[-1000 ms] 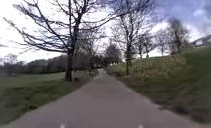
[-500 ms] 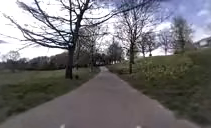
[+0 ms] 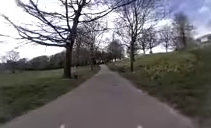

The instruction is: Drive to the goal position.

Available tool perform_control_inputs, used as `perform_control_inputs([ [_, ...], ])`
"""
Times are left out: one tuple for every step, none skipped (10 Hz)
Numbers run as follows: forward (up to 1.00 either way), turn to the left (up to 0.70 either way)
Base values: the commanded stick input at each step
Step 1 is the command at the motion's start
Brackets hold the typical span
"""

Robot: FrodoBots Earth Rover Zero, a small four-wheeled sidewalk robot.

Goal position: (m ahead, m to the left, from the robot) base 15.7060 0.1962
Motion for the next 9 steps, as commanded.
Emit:
perform_control_inputs([
  [0.85,-0.06],
  [0.85,-0.14],
  [0.85,-0.33],
  [0.85,-0.33],
  [0.85,-0.33],
  [0.85,-0.3],
  [0.85,-0.26],
  [0.85,-0.21],
  [0.85,-0.17],
])
